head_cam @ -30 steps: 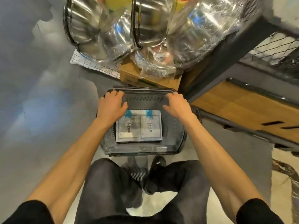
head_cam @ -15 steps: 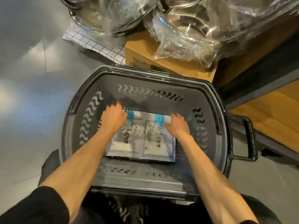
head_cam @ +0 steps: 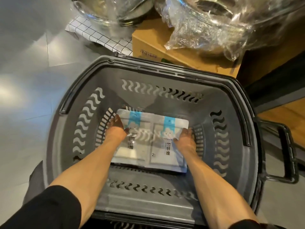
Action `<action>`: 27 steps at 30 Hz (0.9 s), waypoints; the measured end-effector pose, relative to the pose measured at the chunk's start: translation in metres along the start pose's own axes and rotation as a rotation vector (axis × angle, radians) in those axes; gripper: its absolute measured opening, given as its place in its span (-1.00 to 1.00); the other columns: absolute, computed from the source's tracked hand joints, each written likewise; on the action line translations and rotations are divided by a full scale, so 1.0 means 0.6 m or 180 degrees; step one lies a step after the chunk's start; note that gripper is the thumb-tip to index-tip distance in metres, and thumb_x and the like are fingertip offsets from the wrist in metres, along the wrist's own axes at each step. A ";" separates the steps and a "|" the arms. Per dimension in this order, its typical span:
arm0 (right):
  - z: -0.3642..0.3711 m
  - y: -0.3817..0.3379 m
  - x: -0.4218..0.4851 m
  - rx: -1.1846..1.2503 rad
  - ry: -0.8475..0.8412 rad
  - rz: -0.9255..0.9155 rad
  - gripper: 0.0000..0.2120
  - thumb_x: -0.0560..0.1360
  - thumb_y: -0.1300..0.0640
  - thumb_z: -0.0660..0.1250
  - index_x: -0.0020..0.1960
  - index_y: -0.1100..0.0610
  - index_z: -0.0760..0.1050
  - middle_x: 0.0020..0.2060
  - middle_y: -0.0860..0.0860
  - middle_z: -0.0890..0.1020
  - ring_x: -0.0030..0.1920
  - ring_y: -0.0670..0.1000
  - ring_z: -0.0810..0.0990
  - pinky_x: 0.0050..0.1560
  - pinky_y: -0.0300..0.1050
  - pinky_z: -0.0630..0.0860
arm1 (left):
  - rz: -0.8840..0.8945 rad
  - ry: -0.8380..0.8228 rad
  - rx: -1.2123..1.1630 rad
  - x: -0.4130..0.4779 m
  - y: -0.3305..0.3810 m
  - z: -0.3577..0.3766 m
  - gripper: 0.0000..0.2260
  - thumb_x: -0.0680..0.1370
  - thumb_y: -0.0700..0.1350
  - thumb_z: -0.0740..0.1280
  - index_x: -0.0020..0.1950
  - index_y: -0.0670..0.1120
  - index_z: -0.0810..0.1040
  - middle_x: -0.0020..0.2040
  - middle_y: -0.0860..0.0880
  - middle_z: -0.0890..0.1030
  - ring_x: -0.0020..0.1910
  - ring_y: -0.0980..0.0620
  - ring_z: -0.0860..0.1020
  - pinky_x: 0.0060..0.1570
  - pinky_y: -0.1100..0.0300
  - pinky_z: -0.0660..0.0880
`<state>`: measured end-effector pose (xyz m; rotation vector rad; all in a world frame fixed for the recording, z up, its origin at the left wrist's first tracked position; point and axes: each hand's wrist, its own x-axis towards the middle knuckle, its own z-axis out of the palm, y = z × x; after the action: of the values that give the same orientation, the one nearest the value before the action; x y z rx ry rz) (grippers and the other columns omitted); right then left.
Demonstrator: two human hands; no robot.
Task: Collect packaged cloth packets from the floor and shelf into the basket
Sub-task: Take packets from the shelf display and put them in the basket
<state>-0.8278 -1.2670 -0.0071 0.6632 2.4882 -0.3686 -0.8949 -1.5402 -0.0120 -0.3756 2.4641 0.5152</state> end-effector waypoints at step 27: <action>-0.108 -0.014 -0.092 0.3203 -0.0220 0.0496 -0.80 0.49 0.22 0.48 0.10 0.18 0.59 -0.02 0.04 0.68 -0.10 -0.01 0.65 -0.09 -0.13 0.57 | -0.0306 -0.0774 -0.2994 -0.122 0.019 -0.138 -0.85 0.65 -0.11 0.33 0.19 -0.09 0.57 -0.01 -0.06 0.69 -0.11 0.01 0.68 -0.18 0.10 0.61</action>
<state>-0.8190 -1.2703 0.0779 1.1664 2.0380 -1.5792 -0.8820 -1.5561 0.0970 -0.7317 1.8178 1.5614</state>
